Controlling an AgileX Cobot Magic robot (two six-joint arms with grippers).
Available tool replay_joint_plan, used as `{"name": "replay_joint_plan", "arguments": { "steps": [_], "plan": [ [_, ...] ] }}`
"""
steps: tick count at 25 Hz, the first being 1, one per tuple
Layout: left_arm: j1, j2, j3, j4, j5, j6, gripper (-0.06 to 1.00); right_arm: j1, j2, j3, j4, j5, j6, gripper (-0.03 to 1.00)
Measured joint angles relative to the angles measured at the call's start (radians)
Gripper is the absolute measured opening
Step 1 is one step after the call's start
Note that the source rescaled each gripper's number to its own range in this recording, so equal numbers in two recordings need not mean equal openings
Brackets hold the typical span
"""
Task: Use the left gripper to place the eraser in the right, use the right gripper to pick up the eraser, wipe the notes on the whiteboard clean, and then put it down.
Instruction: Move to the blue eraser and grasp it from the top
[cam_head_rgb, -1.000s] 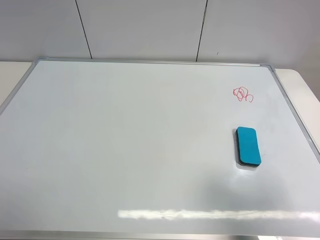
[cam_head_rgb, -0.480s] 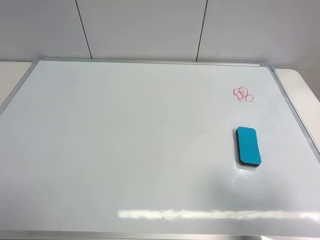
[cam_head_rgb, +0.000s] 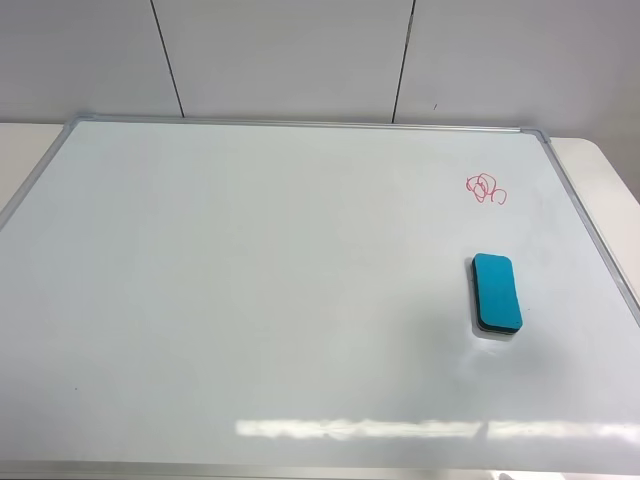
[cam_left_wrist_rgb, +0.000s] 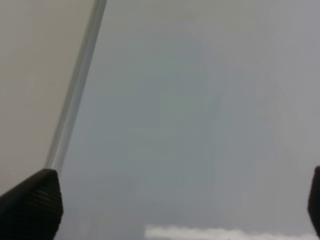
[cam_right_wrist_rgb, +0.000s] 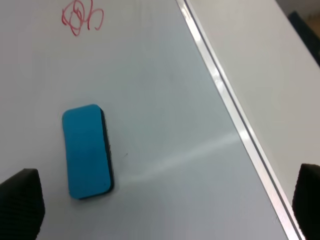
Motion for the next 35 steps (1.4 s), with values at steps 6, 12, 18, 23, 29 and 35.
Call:
{"name": "replay_joint_plan", "arguments": {
  "steps": [6, 12, 18, 23, 29, 35],
  "plan": [
    [0.0, 0.0, 0.0, 0.0, 0.0, -0.001, 1.0, 0.003, 0.348, -0.078, 0.022, -0.051, 0.0, 1.0],
    [0.0, 0.0, 0.0, 0.0, 0.0, -0.001, 1.0, 0.042, 0.642, -0.109, 0.022, -0.175, -0.009, 1.0],
    [0.0, 0.0, 0.0, 0.0, 0.0, -0.001, 1.0, 0.181, 0.847, -0.111, 0.056, -0.303, -0.009, 1.0],
    [0.0, 0.0, 0.0, 0.0, 0.0, -0.001, 1.0, 0.232, 0.971, -0.111, 0.059, -0.341, -0.002, 1.0],
    [0.0, 0.0, 0.0, 0.0, 0.0, -0.001, 1.0, 0.295, 1.091, -0.112, 0.067, -0.455, 0.004, 1.0],
    [0.0, 0.0, 0.0, 0.0, 0.0, -0.001, 1.0, 0.305, 1.17, -0.112, 0.081, -0.479, 0.011, 1.0]
  ]
}}
